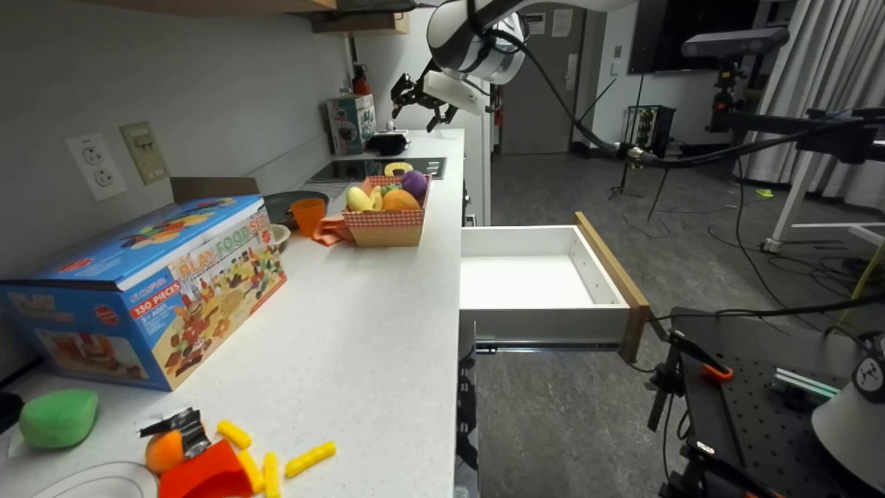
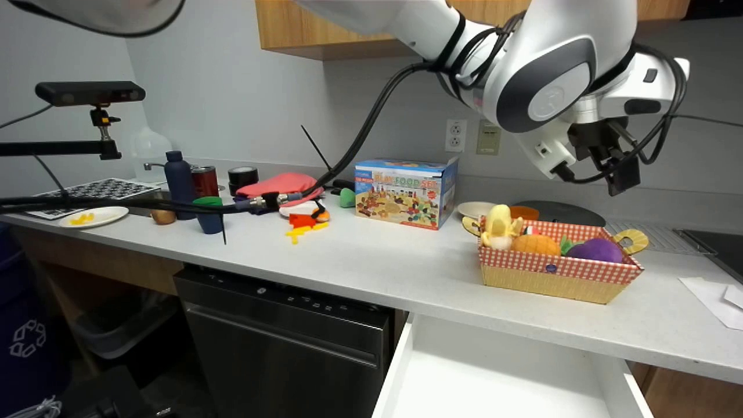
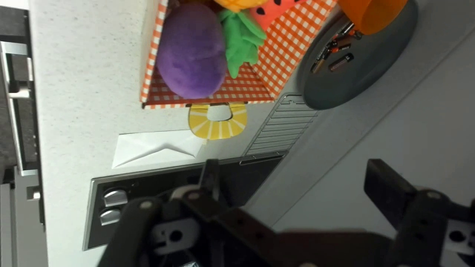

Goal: Put the purple object in the basket, then close the drawer

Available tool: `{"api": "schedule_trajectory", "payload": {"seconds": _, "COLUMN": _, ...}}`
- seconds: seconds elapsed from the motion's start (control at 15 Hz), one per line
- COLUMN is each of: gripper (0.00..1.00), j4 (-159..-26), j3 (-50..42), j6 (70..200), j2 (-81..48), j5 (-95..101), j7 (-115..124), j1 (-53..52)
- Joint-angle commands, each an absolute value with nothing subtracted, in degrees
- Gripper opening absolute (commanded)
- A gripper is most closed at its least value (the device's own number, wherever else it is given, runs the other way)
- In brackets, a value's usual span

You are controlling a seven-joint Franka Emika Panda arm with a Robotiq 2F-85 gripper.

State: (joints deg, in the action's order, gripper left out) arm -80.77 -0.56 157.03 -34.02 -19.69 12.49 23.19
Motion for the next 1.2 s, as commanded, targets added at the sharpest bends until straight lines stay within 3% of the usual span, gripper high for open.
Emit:
{"api": "schedule_trajectory", "payload": {"seconds": 0.0, "gripper": 1.00, "j4": -92.1, "j3": -4.0, "j6": 149.1, "j2": -23.6, "j5": -19.7, "j7": 10.3, "j1": 23.0}}
{"api": "schedule_trajectory", "payload": {"seconds": 0.47, "gripper": 1.00, "j4": -109.7, "j3": -12.1, "j6": 136.4, "j2": -12.7, "j5": -18.0, "j7": 14.7, "j1": 21.4}}
{"api": "schedule_trajectory", "payload": {"seconds": 0.73, "gripper": 1.00, "j4": -117.7, "j3": -18.6, "j6": 140.1, "j2": -10.7, "j5": -8.0, "j7": 25.0, "j1": 19.4}}
{"api": "schedule_trajectory", "payload": {"seconds": 0.8, "gripper": 1.00, "j4": -113.0, "j3": -16.6, "j6": 137.9, "j2": -13.8, "j5": -12.4, "j7": 19.3, "j1": 20.7}}
{"api": "schedule_trajectory", "payload": {"seconds": 1.13, "gripper": 1.00, "j4": -113.6, "j3": -17.2, "j6": 138.2, "j2": -13.8, "j5": -11.9, "j7": 19.6, "j1": 20.3}}
